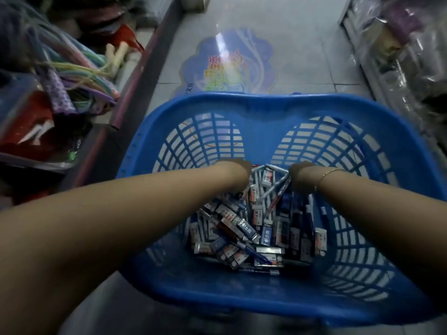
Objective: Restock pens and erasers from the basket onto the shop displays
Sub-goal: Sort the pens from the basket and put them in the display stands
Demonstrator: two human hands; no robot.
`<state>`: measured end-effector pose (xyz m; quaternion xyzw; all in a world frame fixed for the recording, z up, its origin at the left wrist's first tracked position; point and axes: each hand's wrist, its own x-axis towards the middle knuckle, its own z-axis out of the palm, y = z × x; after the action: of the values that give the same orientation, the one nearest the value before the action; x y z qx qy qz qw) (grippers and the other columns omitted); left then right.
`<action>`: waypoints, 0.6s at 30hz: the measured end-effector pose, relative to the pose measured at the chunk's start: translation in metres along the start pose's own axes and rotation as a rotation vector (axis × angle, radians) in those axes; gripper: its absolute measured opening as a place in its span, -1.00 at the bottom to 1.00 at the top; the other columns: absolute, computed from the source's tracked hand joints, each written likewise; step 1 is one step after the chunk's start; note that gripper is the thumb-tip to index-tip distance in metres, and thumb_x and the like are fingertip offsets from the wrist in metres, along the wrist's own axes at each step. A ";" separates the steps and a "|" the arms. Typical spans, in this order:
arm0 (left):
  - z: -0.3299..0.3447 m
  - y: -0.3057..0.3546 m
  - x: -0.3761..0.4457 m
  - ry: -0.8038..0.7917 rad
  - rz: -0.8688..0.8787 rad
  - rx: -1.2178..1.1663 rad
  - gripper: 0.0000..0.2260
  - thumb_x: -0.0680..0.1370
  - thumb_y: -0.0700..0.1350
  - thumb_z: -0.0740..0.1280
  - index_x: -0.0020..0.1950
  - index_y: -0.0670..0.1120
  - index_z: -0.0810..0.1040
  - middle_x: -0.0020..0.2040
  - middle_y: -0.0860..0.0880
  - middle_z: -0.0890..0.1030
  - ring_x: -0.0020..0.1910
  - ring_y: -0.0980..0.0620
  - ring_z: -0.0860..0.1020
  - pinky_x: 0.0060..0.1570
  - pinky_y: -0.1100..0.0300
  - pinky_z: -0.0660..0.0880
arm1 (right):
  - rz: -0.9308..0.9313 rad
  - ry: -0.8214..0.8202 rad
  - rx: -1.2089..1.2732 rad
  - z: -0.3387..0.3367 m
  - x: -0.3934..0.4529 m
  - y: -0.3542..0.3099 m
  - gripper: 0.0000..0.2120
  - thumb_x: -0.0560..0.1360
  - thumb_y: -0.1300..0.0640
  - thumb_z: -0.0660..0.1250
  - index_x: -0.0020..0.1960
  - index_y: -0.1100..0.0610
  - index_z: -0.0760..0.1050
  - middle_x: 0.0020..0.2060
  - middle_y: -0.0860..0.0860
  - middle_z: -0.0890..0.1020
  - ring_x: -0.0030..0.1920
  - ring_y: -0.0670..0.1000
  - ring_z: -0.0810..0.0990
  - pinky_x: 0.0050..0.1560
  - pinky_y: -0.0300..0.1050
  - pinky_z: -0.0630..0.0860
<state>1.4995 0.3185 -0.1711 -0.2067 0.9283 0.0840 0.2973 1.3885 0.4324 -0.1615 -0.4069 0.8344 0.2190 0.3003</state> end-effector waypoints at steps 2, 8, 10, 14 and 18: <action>0.011 0.005 0.013 0.001 -0.052 -0.035 -0.80 0.62 -0.04 0.18 0.14 -0.13 0.44 -0.02 -0.05 0.52 -0.11 -0.10 0.54 -0.24 0.10 0.45 | 0.026 0.031 0.034 0.011 0.008 0.007 -0.66 0.53 0.25 0.26 0.30 0.23 0.40 0.23 0.17 0.51 0.21 0.13 0.51 0.07 -0.10 0.47; 0.028 0.006 0.032 -0.009 -0.114 -0.224 -0.71 0.59 0.12 0.18 0.08 -0.10 0.43 -0.16 -0.04 0.47 -0.27 -0.02 0.44 -0.29 0.16 0.34 | 0.076 0.092 0.112 0.025 0.023 0.011 -0.65 0.55 0.25 0.21 0.33 0.20 0.34 0.27 0.17 0.44 0.25 0.16 0.46 0.11 -0.03 0.45; 0.026 0.004 0.033 -0.101 -0.114 -0.384 -0.68 0.59 0.09 0.20 0.08 -0.15 0.48 -0.20 -0.08 0.50 -0.39 0.02 0.39 -0.35 0.19 0.32 | 0.061 0.099 0.110 0.025 0.020 0.007 -0.70 0.56 0.20 0.21 0.28 0.19 0.37 0.22 0.16 0.47 0.20 0.15 0.50 0.04 -0.01 0.45; 0.013 -0.004 0.032 -0.338 -0.179 -0.627 -0.75 0.54 -0.01 0.36 -0.21 -0.15 0.46 -0.33 -0.07 0.55 -0.54 0.06 0.51 -0.53 0.28 0.45 | 0.104 -0.294 0.246 0.011 0.014 0.006 -0.82 0.57 0.22 0.19 -0.18 0.26 0.45 -0.37 0.10 0.54 -0.51 -0.04 0.56 -0.45 -0.25 0.49; -0.005 -0.012 0.028 -0.492 -0.165 -0.659 -0.83 0.55 -0.13 0.35 -0.18 -0.19 0.51 -0.28 -0.09 0.56 -0.37 0.02 0.54 -0.30 0.21 0.56 | 0.221 -0.564 0.670 0.005 0.007 0.014 -0.81 0.49 0.27 0.19 -0.30 0.24 0.38 -0.49 0.11 0.46 -0.59 0.03 0.46 -0.57 -0.32 0.42</action>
<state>1.4818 0.2971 -0.1841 -0.3384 0.7335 0.3993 0.4337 1.3754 0.4397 -0.1679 -0.1203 0.7833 0.0697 0.6059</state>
